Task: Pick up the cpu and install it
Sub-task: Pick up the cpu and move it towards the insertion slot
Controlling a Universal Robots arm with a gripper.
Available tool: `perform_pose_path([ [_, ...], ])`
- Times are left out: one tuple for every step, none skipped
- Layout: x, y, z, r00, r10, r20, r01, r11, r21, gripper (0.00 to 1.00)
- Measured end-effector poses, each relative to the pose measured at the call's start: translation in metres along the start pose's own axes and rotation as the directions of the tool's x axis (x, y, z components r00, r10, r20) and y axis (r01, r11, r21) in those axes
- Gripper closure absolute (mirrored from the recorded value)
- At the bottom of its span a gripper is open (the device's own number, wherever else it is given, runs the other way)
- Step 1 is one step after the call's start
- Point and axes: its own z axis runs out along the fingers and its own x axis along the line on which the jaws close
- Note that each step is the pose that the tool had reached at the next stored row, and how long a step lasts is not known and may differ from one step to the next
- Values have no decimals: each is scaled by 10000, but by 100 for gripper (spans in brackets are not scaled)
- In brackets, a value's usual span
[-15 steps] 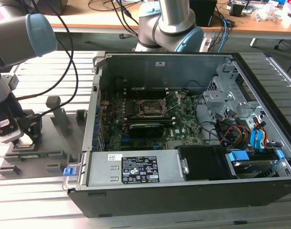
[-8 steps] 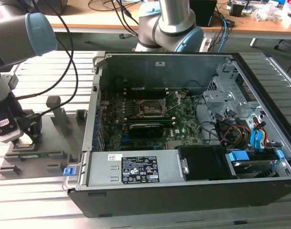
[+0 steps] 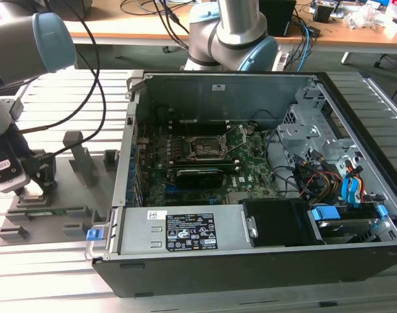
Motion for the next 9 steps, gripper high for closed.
perform_pose_path([
  [0, 0, -6, 10000, 0, 1, 0, 10000, -1, 45],
  [0, 0, -21, 10000, 0, 0, 0, 10000, 0, 45],
  [0, 0, -35, 10000, 0, 0, 0, 10000, 1, 45],
  [0, 0, -47, 10000, 0, 0, 0, 10000, 0, 45],
  [0, 1, -58, 10000, 0, 1, 0, 10000, -1, 45],
  [0, 1, -76, 10000, 0, 0, 0, 10000, 0, 45],
  [1, 1, -89, 10000, 0, 0, 0, 10000, 0, 45],
  [1, 1, -99, 10000, 0, 0, 0, 10000, 0, 45],
  [1, 1, -114, 10000, 0, 0, 0, 10000, 0, 45],
])
